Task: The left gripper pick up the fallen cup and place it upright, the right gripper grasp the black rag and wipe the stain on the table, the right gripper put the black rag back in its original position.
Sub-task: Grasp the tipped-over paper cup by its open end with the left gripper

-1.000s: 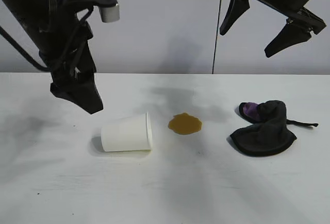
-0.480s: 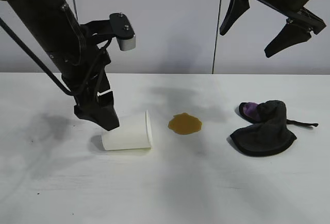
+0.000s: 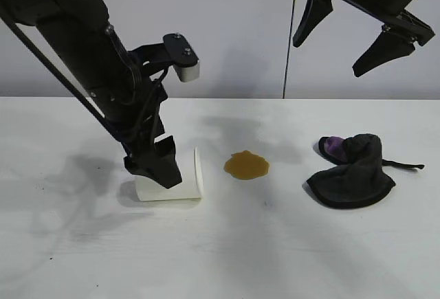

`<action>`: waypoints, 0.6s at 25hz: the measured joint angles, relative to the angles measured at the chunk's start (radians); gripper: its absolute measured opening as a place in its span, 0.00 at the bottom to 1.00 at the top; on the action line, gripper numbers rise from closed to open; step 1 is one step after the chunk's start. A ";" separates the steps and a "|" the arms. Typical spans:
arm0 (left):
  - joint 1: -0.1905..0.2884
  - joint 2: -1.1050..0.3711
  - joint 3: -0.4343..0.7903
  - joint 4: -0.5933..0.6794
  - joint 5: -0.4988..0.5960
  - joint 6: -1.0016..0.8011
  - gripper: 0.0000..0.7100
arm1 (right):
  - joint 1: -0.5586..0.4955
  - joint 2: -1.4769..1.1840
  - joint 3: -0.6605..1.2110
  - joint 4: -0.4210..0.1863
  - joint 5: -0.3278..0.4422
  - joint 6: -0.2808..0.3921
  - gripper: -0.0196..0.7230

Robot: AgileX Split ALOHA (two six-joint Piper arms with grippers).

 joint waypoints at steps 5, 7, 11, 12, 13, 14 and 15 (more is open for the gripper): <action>0.000 0.027 -0.003 -0.001 -0.006 0.000 0.98 | 0.000 0.000 0.000 0.000 0.000 0.000 0.92; 0.000 0.038 -0.007 -0.001 -0.009 0.000 0.98 | 0.000 0.000 0.000 0.000 0.000 0.000 0.92; 0.000 0.050 -0.010 -0.006 -0.014 0.000 0.98 | 0.000 0.000 0.000 0.000 0.000 0.000 0.92; 0.000 0.054 -0.012 -0.010 -0.014 0.000 0.98 | 0.000 0.000 0.000 0.000 0.000 0.000 0.92; 0.000 0.059 -0.011 -0.014 -0.014 0.000 0.98 | 0.000 0.000 0.000 0.000 0.000 0.000 0.92; 0.000 0.066 -0.011 -0.021 -0.014 0.000 0.98 | 0.000 0.000 0.000 0.000 0.000 0.000 0.92; 0.000 0.071 -0.011 -0.023 -0.014 0.000 0.98 | 0.000 0.000 0.000 0.000 0.000 0.000 0.92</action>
